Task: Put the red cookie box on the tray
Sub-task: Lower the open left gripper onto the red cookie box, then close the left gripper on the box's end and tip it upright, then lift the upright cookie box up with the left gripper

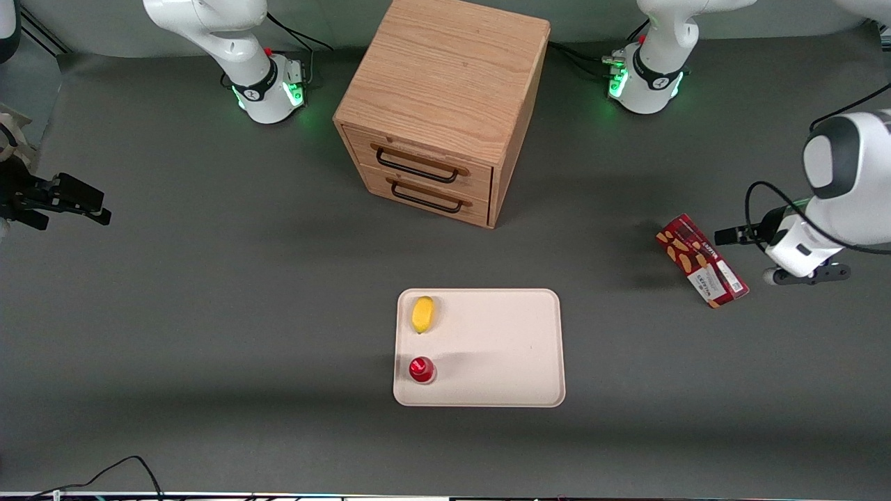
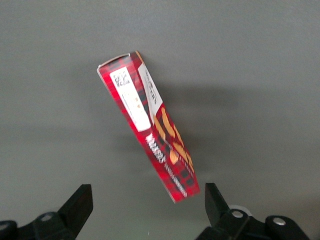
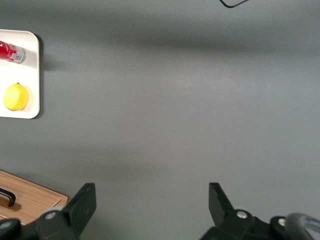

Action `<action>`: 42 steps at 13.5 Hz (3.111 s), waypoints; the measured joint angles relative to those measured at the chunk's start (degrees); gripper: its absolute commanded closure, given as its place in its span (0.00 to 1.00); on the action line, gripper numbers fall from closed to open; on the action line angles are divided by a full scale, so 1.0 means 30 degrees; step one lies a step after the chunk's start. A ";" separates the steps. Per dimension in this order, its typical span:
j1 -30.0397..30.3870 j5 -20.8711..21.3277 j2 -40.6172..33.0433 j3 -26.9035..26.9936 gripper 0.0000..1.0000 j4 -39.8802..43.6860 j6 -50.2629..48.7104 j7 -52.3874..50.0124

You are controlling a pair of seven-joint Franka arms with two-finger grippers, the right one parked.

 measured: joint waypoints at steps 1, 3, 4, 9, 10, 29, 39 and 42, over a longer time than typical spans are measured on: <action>-0.0008 -0.0003 0.0422 -0.0007 0.00 -0.0067 0.0566 -0.0102; -0.0022 -0.0005 0.1233 -0.0019 0.00 -0.0247 0.1486 -0.0294; -0.0038 -0.0005 0.1586 -0.0033 0.00 -0.0342 0.1993 -0.0490; -0.0089 -0.0005 0.2726 -0.0062 0.00 -0.1207 0.4479 -0.0809; -0.0087 -0.0005 0.2747 -0.0054 0.00 -0.1317 0.4508 -0.0809; 0.0014 -0.0048 0.1609 0.0034 1.00 0.0023 0.2460 -0.1130; 0.0034 -0.0770 -0.1490 0.0025 1.00 0.6111 -0.3237 0.0804; 0.0063 -0.1037 -0.2118 0.0029 1.00 0.7894 -0.4852 0.1666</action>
